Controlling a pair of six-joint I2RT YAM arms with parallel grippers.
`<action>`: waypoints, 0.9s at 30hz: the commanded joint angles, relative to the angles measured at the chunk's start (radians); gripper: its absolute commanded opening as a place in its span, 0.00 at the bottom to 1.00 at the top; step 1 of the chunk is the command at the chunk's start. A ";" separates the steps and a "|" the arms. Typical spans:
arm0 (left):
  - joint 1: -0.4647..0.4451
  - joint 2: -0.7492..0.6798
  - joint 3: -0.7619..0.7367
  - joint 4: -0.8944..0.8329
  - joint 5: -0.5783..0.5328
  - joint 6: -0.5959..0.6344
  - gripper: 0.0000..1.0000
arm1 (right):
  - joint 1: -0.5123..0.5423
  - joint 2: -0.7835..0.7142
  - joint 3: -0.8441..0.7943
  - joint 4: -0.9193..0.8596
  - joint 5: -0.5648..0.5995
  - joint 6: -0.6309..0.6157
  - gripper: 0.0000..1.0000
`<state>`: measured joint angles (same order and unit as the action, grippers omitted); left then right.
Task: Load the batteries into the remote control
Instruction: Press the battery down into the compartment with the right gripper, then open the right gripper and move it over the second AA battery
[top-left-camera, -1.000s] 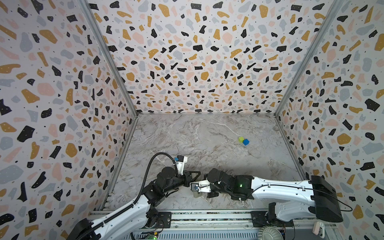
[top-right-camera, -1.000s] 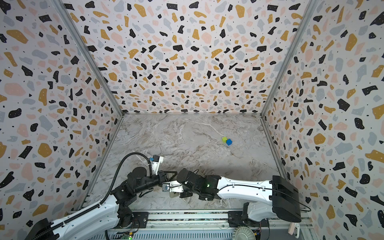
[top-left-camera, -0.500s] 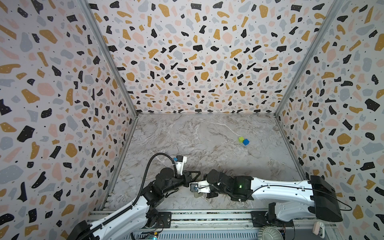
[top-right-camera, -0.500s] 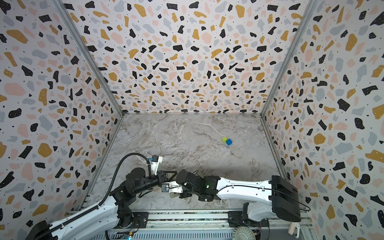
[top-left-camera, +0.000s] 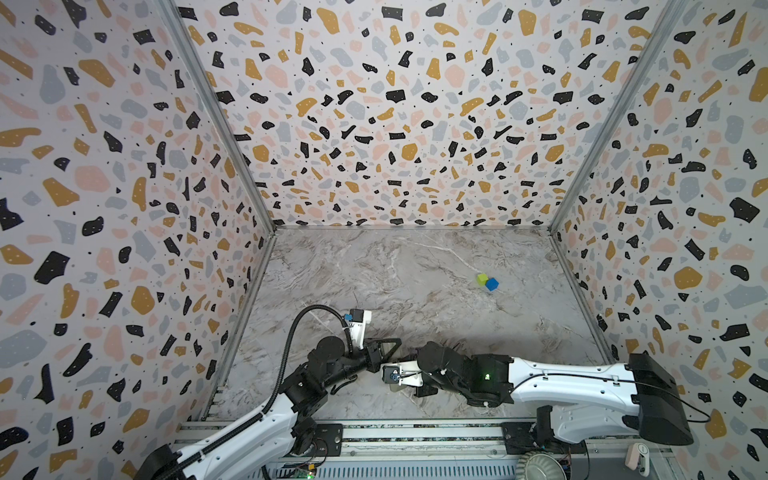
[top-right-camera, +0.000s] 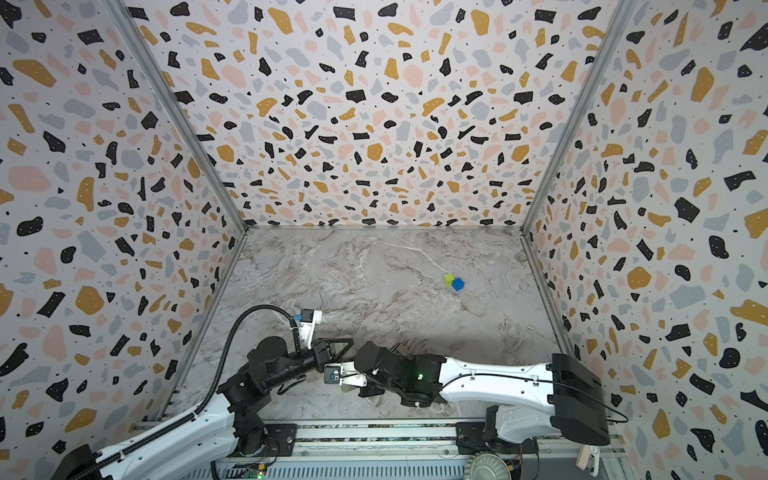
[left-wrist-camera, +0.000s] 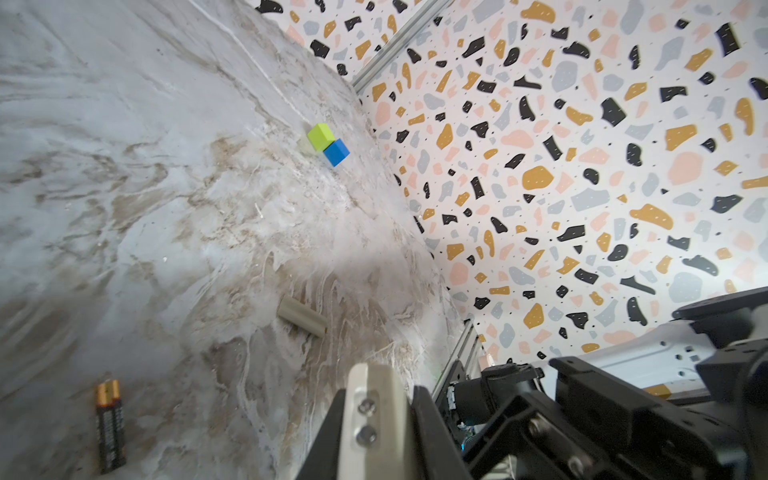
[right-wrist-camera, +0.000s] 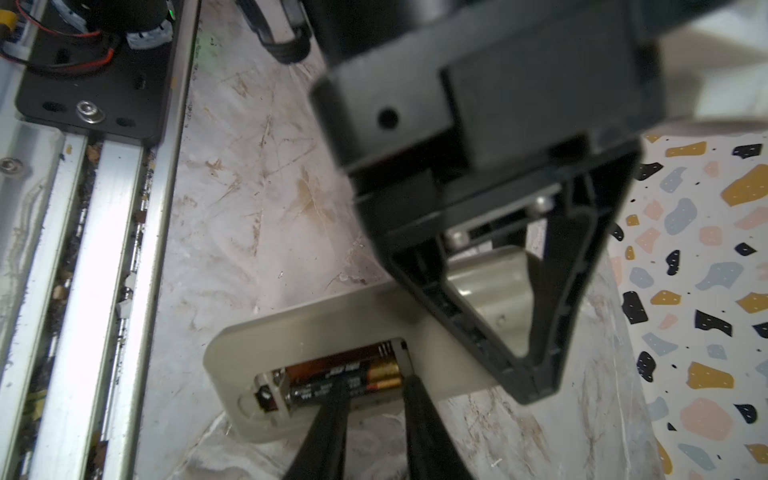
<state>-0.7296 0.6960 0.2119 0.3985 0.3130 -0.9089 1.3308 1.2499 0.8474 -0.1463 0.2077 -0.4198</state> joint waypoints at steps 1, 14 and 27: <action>0.003 -0.021 0.011 0.070 -0.045 -0.003 0.00 | -0.004 -0.127 -0.023 -0.018 0.024 0.085 0.39; 0.242 -0.005 0.120 -0.343 -0.156 0.173 0.00 | -0.124 -0.099 -0.078 0.017 -0.034 0.212 0.56; 0.449 -0.039 0.093 -0.358 -0.104 0.198 0.00 | -0.254 0.181 0.025 0.112 -0.351 -0.128 0.62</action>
<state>-0.3016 0.6670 0.3107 0.0128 0.1917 -0.7326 1.1076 1.4105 0.8051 -0.0658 0.0067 -0.4278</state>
